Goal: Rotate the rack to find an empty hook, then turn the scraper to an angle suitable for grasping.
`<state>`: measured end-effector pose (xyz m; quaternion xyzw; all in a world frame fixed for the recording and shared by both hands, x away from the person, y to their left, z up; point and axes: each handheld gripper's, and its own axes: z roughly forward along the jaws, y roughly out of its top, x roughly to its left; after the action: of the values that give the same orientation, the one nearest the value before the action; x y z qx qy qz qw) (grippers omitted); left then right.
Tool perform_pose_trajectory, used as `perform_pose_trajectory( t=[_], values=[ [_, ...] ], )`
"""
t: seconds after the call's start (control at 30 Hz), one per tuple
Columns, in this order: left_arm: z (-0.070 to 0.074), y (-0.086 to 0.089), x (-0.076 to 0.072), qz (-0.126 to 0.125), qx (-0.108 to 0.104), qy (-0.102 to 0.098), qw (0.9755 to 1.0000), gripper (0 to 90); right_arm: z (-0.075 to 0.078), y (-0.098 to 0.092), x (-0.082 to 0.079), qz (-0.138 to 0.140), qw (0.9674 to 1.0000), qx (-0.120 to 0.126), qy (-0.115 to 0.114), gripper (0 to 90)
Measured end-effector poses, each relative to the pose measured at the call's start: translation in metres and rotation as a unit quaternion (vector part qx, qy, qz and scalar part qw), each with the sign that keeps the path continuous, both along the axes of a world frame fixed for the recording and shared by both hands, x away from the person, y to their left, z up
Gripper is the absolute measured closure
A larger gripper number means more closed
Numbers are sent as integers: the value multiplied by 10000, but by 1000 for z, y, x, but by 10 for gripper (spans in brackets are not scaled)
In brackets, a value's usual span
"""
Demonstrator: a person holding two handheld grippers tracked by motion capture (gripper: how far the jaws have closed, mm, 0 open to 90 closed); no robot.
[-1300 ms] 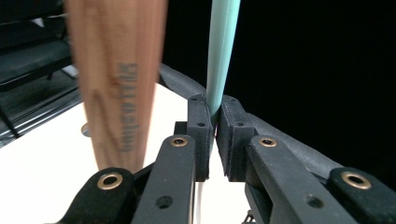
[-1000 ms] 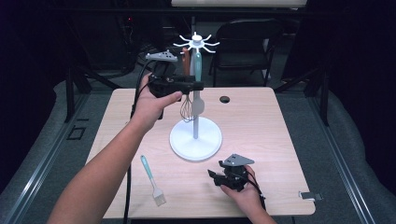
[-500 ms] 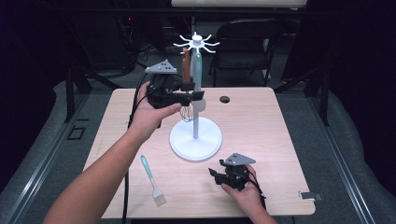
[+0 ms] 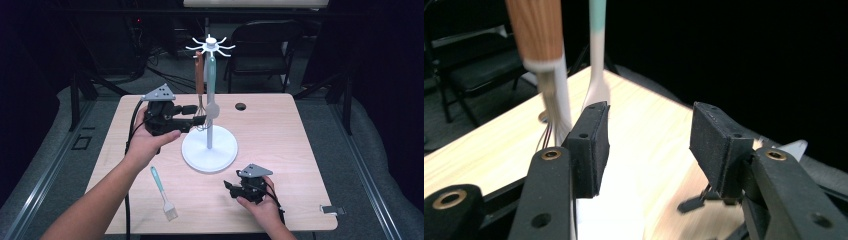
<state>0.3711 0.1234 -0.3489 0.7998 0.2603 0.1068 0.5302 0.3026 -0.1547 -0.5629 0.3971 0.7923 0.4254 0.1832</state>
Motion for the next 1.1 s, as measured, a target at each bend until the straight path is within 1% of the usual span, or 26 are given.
perform_pose_trajectory(
  t=[0.03, 0.13, 0.17, 0.2, 0.23, 0.3, 0.37, 0.43, 0.47, 0.53, 0.63, 0.73, 0.83, 0.87, 0.93, 1.0, 1.03, 1.1],
  values=[
    [-3, 2, -1, 24, 10, -21, 10000, 495, 0, 0, 0, -20, 10000, -18, -19, 423],
    [-11, 8, -5, 107, 51, -20, 9999, 496, 2, -1, -1, -32, 10000, 55, 5, 481],
    [-15, 10, -6, 150, 62, -26, 9999, 496, 3, -2, -1, -51, 10000, 37, -10, 500],
    [-19, 11, -7, 192, 98, -35, 9998, 495, 4, -2, -1, -55, 9999, 87, -9, 520],
    [-23, 13, -8, 221, 127, -19, 9997, 495, 5, -3, -2, -49, 10000, 55, -20, 534],
    [-33, 16, -10, 283, 108, 32, 9995, 495, 6, -4, -2, -16, 10000, 72, -32, 562],
    [-43, 20, -11, 356, 91, 126, 9992, 495, 7, -5, -2, -11, 9999, 118, -51, 604],
    [-52, 24, -11, 431, 73, 209, 9988, 498, 9, -7, -2, 31, 9999, 91, -67, 630],
    [-57, 26, -11, 462, 91, 252, 9986, 501, 9, -7, -2, 60, 9999, 143, -55, 643],
    [-64, 30, -11, 544, 168, 291, 9980, 501, 10, -7, -3, 111, 9999, 111, -33, 655],
    [-74, 36, -12, 709, 165, 353, 9967, 493, 11, -8, -3, 141, 9999, 99, 1, 676],
    [-84, 41, -13, 848, 244, 383, 9954, 491, 11, -7, -3, 118, 9999, 118, -18, 688],
    [-93, 47, -16, 880, 237, 416, 9950, 499, 12, -7, -4, 108, 9999, 83, -23, 687],
    [-97, 49, -17, 862, 237, 427, 9951, 508, 12, -7, -4, 89, 9999, 83, -31, 701],
    [-107, 53, -20, 889, 194, 460, 9948, 539, 13, -8, -3, 134, 9998, 177, -25, 726],
    [-118, 57, -23, 937, 250, 513, 9940, 546, 15, -9, -4, 155, 9997, 155, -73, 740],
    [-124, 60, -24, 976, 268, 544, 9934, 546, 16, -10, -4, 158, 9997, 140, -87, 747],
    [-135, 64, -27, 1095, 233, 615, 9918, 546, 17, -11, -3, 133, 9997, 181, -128, 765]
  ],
)
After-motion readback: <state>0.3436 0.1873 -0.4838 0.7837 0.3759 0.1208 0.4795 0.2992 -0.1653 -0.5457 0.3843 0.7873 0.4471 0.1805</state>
